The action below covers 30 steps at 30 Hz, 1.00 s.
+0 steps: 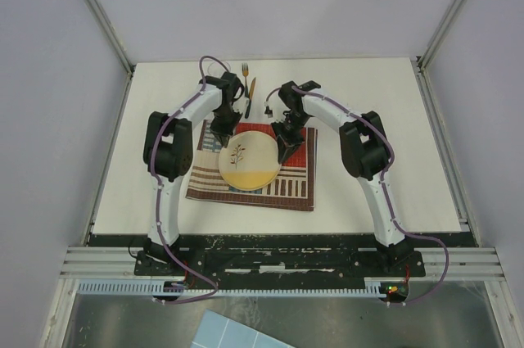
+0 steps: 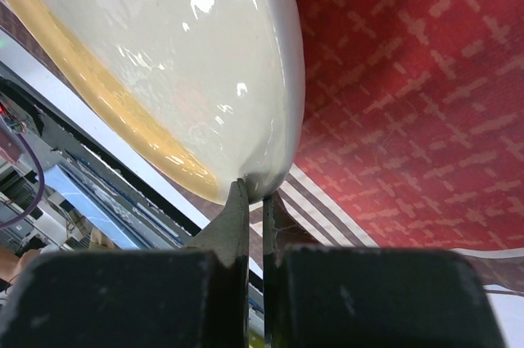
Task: Set the dinner table for one person
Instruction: Adjust the plate on the napkin.
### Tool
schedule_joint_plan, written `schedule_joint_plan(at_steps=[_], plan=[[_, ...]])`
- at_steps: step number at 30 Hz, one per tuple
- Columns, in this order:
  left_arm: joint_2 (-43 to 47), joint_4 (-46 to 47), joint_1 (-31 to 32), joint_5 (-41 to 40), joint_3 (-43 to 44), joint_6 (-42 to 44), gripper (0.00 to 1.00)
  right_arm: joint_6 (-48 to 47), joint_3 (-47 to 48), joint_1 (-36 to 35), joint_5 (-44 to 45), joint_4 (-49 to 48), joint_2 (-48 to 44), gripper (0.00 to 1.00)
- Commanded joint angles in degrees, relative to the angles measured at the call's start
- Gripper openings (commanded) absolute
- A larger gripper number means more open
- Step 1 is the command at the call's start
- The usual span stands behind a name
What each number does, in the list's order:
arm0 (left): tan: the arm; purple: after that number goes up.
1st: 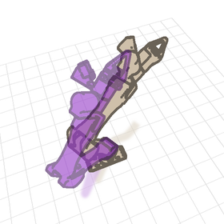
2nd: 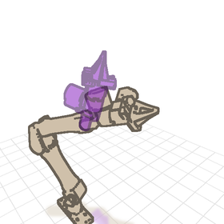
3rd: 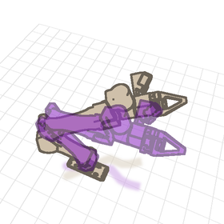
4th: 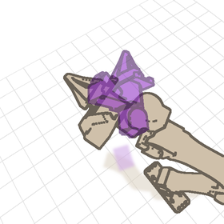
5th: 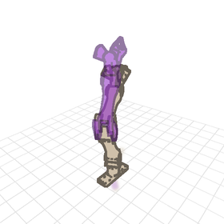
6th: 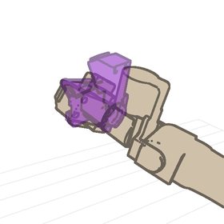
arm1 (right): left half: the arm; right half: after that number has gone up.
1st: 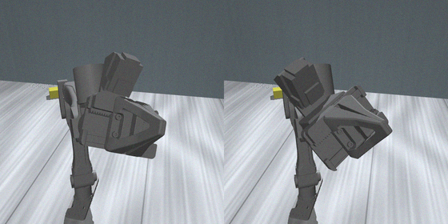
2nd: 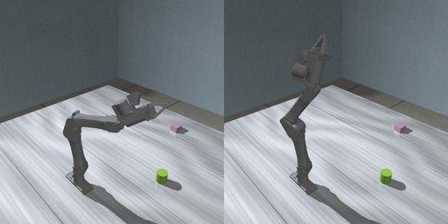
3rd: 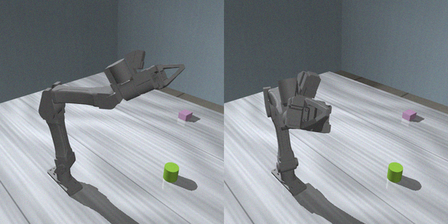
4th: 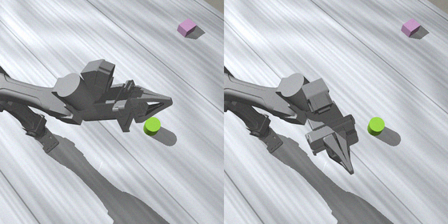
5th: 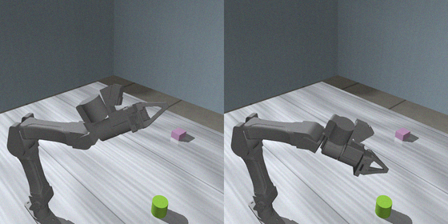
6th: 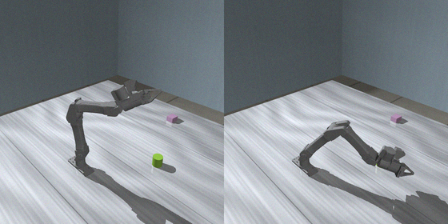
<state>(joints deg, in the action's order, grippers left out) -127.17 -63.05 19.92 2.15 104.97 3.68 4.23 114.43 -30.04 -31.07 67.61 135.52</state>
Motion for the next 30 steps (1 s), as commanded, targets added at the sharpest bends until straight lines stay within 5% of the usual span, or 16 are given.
schedule_joint_plan(at_steps=[1,20,24,30], plan=[[-0.5,8.21,2.47,7.09,4.5,-2.28,0.03,-3.6,-1.14,-3.51,-9.64,-2.42,-5.64,0.02],[-1.87,7.54,2.98,6.92,6.06,-2.27,0.03,-2.9,-3.07,-3.73,-8.16,-3.8,-5.31,0.02],[-1.45,6.67,2.96,7.06,6.55,-1.98,0.03,-3.32,-2.4,-3.6,-4.35,-3.28,-5.79,0.21],[1.93,5.81,2.95,3.78,6.41,-0.84,0.15,-3.97,-1.55,-2.0,0.14,-3.87,-7.61,0.19]])
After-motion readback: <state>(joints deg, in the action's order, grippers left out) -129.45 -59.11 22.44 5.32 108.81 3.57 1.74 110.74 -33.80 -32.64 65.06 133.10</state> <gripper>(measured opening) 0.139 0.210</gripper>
